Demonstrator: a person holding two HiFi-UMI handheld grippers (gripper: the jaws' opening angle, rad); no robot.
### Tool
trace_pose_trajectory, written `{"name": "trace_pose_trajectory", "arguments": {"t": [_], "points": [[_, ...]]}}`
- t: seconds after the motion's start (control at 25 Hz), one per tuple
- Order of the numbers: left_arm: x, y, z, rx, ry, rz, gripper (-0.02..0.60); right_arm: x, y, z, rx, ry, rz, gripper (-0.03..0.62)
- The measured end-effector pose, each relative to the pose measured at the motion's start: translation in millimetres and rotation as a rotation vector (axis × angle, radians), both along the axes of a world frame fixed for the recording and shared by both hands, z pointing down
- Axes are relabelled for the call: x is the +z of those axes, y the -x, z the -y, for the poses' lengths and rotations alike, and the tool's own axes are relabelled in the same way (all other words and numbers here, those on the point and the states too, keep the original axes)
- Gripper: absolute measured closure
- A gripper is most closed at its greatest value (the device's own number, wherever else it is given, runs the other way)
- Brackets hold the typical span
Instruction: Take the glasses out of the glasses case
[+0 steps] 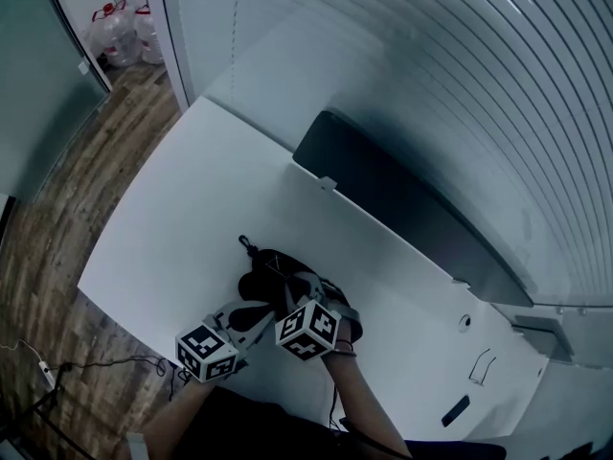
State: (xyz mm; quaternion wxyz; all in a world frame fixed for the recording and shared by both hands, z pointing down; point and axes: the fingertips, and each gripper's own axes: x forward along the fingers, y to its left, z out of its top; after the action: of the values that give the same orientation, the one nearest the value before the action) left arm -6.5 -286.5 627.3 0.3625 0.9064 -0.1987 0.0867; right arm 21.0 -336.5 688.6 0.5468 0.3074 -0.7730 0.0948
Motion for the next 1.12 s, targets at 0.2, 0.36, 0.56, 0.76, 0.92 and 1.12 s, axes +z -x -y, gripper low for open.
{"name": "trace_pose_trajectory", "arguments": {"t": [0.2, 0.36, 0.56, 0.76, 0.92, 1.12], "points": [[-0.1, 1.0, -1.7, 0.008, 0.008, 0.018, 0.578, -8.1, 1.7, -2.0, 0.022, -0.008, 0.020, 0.549], [-5.8, 4.1, -2.1, 0.008, -0.007, 0.020, 0.578, -14.9, 3.8, -6.6, 0.044, -0.016, 0.037, 0.551], [-12.1, 5.2, -3.8, 0.010, -0.025, 0.023, 0.578, -24.3, 4.9, -12.4, 0.074, -0.031, 0.060, 0.550], [-15.3, 5.9, -11.1, 0.006, -0.039, 0.025, 0.578, -34.8, 5.8, -20.9, 0.107, -0.049, 0.089, 0.551], [-21.5, 7.5, -15.0, 0.003, -0.042, 0.023, 0.578, -46.4, 7.1, -25.1, 0.136, -0.063, 0.118, 0.550], [-19.1, 9.6, -16.3, 0.008, -0.053, 0.026, 0.578, -49.8, 7.2, -30.1, 0.171, -0.090, 0.154, 0.549]]}}
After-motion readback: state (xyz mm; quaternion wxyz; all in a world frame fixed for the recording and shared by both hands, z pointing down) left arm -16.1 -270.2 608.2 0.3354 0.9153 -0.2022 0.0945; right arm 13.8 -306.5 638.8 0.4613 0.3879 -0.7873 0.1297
